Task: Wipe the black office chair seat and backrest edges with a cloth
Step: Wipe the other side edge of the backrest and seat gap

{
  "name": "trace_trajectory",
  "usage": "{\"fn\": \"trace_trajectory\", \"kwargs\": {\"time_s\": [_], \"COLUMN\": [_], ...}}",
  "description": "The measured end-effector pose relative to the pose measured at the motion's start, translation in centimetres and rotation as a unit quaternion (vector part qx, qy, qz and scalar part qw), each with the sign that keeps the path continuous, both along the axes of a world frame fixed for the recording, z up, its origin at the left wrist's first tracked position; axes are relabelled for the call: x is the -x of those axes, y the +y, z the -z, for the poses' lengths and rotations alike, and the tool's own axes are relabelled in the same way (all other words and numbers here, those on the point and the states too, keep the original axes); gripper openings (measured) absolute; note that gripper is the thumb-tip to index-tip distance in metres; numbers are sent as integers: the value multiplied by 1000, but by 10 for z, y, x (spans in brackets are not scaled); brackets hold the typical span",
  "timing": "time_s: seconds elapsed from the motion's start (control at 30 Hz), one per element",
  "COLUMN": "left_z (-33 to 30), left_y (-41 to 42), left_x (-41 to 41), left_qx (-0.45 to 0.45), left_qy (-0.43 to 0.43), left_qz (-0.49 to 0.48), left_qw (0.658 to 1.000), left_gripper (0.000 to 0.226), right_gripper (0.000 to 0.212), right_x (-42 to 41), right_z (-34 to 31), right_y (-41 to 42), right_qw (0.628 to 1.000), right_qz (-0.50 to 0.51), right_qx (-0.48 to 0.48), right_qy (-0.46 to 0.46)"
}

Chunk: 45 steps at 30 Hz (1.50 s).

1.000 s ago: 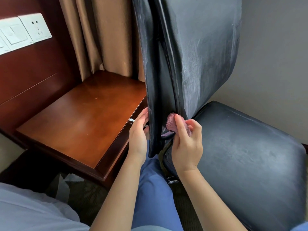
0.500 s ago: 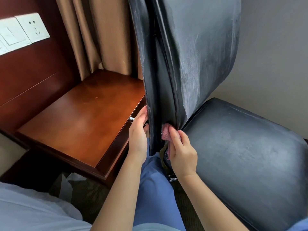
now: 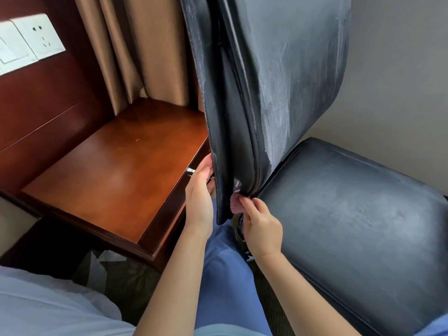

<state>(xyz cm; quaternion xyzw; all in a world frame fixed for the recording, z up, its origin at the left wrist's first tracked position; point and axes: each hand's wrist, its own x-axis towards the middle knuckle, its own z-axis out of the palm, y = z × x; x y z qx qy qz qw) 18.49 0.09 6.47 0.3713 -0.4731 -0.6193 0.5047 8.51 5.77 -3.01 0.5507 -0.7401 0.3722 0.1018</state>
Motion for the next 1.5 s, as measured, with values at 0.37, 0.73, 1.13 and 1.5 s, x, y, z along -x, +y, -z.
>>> {"fn": "trace_trajectory", "kwargs": {"time_s": [0.37,0.73,1.13,1.5], "left_z": [-1,17,17,11], "left_y": [-2,-10,-15,-15], "left_x": [0,-1,-8,-11], "left_qx": [-8,-9,-29,-48], "left_qy": [2,-10,-55,-63], "left_qz": [-6,21,28,26], "left_qw": [1000,1000,998,997], "left_gripper": [39,36,32,36], "right_gripper": [56,31,16,28], "right_x": [-6,-16,-22,-30], "right_z": [2,-42,-64,-47], "right_y": [-8,-12,-13,-20], "right_qw": [996,989,991,984], "right_qz": [24,40,37,29], "right_qx": [-72,138,-108,-174], "right_qy": [56,-28,-75,25]}}
